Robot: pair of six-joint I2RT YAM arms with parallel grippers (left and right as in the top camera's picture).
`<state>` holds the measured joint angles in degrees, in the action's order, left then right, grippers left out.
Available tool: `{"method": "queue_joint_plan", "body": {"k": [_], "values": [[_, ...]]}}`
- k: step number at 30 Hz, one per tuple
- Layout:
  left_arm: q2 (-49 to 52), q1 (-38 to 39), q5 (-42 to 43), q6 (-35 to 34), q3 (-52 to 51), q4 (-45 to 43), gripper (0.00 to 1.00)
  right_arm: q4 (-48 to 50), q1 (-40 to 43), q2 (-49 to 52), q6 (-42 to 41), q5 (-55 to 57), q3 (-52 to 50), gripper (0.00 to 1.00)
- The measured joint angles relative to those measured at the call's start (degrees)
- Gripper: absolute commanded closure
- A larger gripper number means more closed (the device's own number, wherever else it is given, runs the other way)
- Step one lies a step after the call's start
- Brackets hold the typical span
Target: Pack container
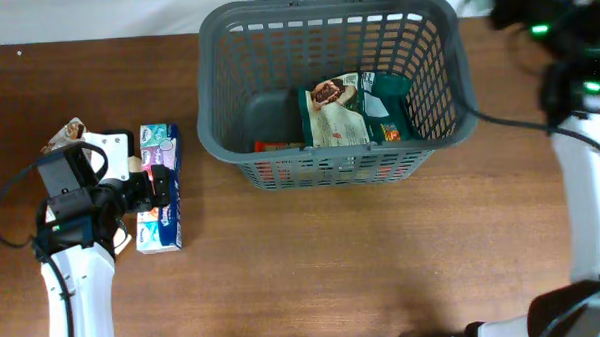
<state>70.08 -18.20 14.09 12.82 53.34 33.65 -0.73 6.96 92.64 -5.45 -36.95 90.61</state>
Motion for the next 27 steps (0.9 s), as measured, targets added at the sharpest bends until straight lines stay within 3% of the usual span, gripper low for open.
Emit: {"method": "queue_joint_plan", "body": {"k": [7,8,9,10,23,27], "values": [[0.0,0.0,0.0,0.0,0.0,0.0,0.01,-14.6,-11.8,6.3,2.6,1.2,0.0,0.96],[0.0,0.0,0.0,0.0,0.0,0.0,0.01,-15.9,-13.0,6.8,3.0,1.8,0.0,0.72],[0.0,0.0,0.0,0.0,0.0,0.0,0.01,-17.1,-14.2,7.1,3.1,2.9,-0.1,0.27],[0.0,0.0,0.0,0.0,0.0,0.0,0.01,-18.5,-15.1,7.2,3.6,3.9,-0.1,0.00],[0.0,0.0,-1.9,0.0,0.0,0.0,0.01,-25.0,-15.3,5.6,4.6,9.4,0.2,0.01],[0.0,-0.2,-3.0,0.0,0.0,-0.3,0.01,-26.4,-15.3,2.4,4.7,10.4,4.6,0.01]]}}
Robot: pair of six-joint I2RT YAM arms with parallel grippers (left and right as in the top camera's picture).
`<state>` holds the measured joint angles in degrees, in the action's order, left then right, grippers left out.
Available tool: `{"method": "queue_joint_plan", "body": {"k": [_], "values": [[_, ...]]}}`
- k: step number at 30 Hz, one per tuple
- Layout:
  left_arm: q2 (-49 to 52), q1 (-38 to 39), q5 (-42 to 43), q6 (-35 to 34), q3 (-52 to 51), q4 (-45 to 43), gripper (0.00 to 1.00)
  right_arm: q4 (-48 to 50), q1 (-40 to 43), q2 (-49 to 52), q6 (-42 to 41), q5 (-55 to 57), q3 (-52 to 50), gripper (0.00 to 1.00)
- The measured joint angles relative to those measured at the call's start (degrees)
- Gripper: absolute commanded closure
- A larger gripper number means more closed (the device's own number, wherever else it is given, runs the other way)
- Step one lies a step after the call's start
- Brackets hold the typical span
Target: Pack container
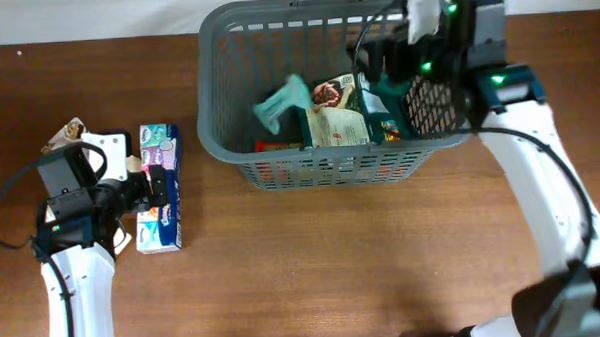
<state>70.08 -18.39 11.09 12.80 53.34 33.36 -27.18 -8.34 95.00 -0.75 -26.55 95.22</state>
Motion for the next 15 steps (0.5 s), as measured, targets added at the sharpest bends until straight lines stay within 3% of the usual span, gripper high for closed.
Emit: {"method": "queue_joint_plan", "body": {"k": [5,9,15], "values": [[0.3,-2.3,-0.7,-0.4,0.0,-0.2,0.01,-9.2,0.0,-6.5,2.7,7.4,12.5,0.01],[3.7,-5.5,-0.9,-1.3,0.0,-0.2,0.01,-20.7,0.0,-12.4,5.6,19.9,22.2,0.01],[12.4,-9.2,-1.1,-2.2,0.0,-0.4,0.01,-35.5,0.0,-18.2,7.2,36.7,26.7,0.01]]}}
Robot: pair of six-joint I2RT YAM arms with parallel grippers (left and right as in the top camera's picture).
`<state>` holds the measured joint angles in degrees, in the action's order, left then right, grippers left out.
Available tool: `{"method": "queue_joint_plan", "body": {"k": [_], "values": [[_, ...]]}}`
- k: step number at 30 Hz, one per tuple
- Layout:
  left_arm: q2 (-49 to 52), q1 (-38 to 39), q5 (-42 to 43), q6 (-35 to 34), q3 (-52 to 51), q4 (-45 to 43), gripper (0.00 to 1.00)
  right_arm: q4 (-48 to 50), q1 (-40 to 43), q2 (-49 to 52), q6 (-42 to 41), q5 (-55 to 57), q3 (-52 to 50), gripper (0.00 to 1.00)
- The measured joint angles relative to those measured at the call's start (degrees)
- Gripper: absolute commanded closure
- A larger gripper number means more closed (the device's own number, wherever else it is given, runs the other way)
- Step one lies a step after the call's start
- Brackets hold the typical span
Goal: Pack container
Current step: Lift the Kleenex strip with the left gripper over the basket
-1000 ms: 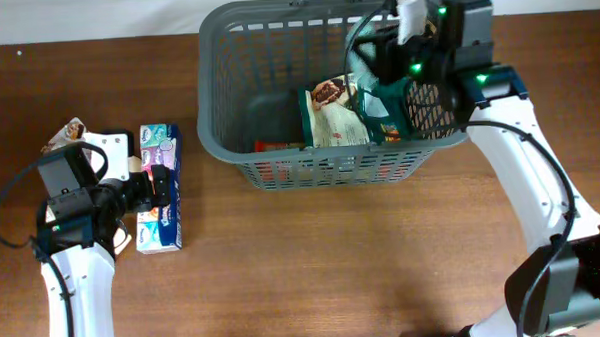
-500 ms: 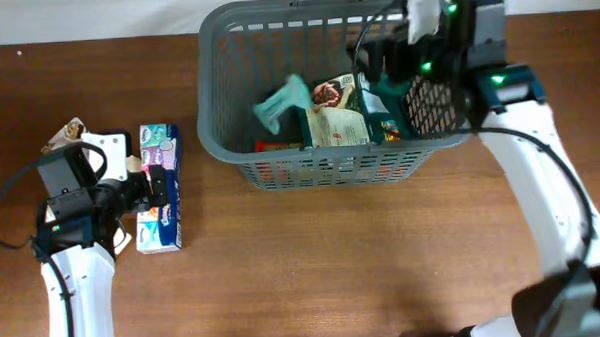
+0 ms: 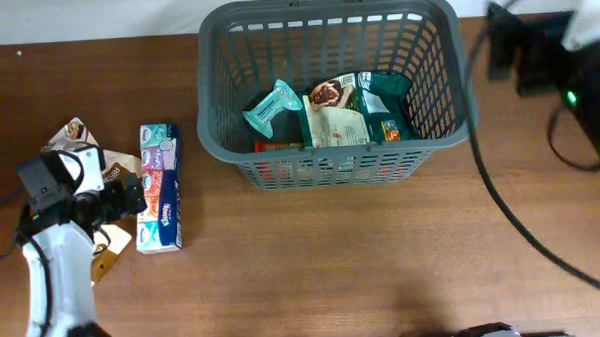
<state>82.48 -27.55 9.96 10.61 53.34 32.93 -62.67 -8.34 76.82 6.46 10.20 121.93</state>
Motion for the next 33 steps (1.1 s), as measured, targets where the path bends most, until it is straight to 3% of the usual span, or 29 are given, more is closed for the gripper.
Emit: {"method": "queue_joint_plan", "body": {"k": [9,14,21,29,31,33], "values": [[5.3,0.3,3.6,1.0,0.0,-2.1,0.01,-11.5,0.0,0.8,0.5,6.5,-0.2,0.01],[5.3,4.8,4.8,1.7,0.0,-2.2,0.01,-14.5,0.0,1.6,0.7,7.0,-0.2,0.01],[5.3,13.1,0.6,2.8,0.0,-2.6,0.01,-15.4,0.0,2.3,0.8,7.0,-0.2,0.01],[8.7,13.5,-3.0,3.2,0.0,-3.3,0.00,-17.2,0.0,2.3,0.9,7.0,-0.2,0.01],[11.4,13.5,-3.3,3.1,0.0,-3.4,0.03,-17.7,0.0,2.3,0.8,7.0,-0.2,0.01],[14.3,13.5,-3.4,2.9,0.0,-3.6,0.16,-18.0,0.0,2.3,0.8,7.0,-0.2,0.01]]}}
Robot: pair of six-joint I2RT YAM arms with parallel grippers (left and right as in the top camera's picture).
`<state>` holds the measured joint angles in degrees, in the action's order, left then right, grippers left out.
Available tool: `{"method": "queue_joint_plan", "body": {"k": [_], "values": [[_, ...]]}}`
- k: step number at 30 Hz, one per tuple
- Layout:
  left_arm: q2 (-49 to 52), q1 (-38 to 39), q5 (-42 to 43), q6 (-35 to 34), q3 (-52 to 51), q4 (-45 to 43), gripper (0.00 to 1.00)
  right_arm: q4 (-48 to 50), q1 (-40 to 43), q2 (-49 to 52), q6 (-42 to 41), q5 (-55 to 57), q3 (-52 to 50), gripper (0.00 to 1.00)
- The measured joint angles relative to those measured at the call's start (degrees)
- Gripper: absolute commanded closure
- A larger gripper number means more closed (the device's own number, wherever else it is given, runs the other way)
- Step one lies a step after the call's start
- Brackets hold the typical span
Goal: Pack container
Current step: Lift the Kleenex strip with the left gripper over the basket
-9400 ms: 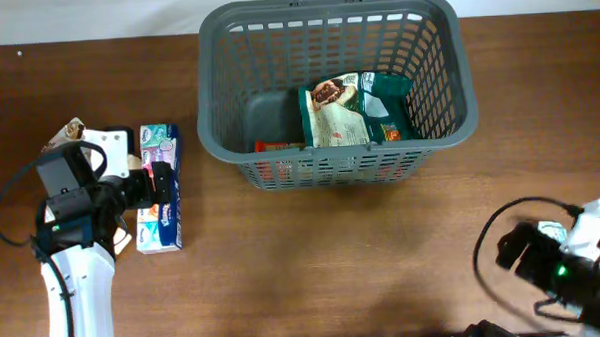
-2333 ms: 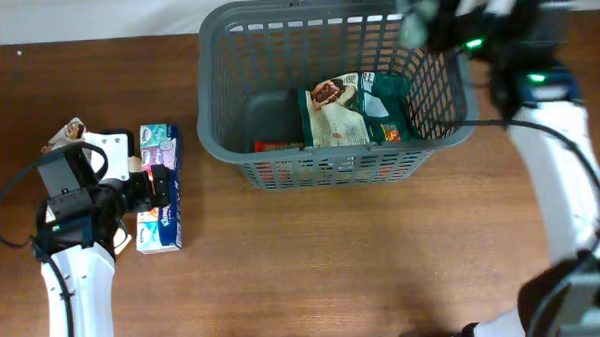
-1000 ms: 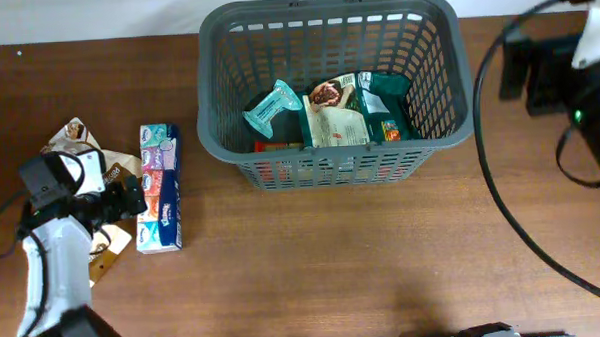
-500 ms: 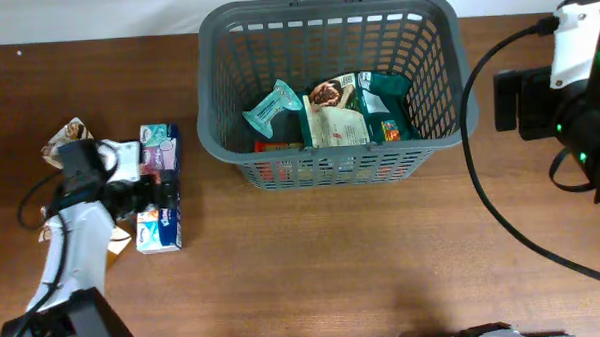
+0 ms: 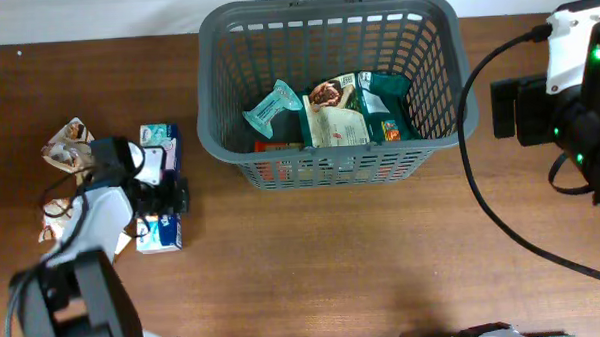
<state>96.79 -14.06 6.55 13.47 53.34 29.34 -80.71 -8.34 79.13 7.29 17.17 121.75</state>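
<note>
The grey basket (image 5: 219,141) stands at the back centre. In it lie a teal packet (image 5: 271,105), a white and green package (image 5: 336,115), a dark green bag (image 5: 388,100) and an orange bar (image 5: 277,146). A colourful tissue pack (image 5: 155,144) lies on the table left of the basket. My left gripper (image 5: 169,198) sits across the middle of the pack, one black finger (image 5: 182,198) at its right edge; the overhead view does not show how far it has shut. My right gripper (image 5: 513,106) hangs right of the basket, outside its wall, its jaws hidden.
Brown snack packets (image 5: 66,139) lie at the far left, with another packet (image 5: 53,212) beside my left arm. The right arm's black cable (image 5: 470,153) loops over the table next to the basket's right wall.
My left gripper was just left of the tissue pack and now lies across it. The right arm has dropped lower along the right edge. The basket's contents are unchanged.
At first my left gripper rested at the tissue pack and the basket held no teal packet. Then my right gripper was over the basket with the teal packet blurred inside. Later the packet lay still, the right arm was outside, and the left gripper was off the pack; now it is on it.
</note>
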Motion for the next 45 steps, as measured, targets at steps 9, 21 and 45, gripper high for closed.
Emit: {"method": "queue_joint_plan", "body": {"k": [9,21,45], "values": [[2.6,-0.2,-0.8,-0.2,1.0,-0.6,0.98,-0.2,0.0,-0.3,0.3,0.1,0.0,0.18],[2.1,-0.2,-1.1,-0.2,11.4,11.7,0.98,-0.2,0.0,-0.4,0.2,0.2,0.0,0.17],[-10.6,18.0,28.6,4.3,56.1,6.2,0.98,-3.0,0.0,-0.4,0.2,0.2,0.0,0.17]]}}
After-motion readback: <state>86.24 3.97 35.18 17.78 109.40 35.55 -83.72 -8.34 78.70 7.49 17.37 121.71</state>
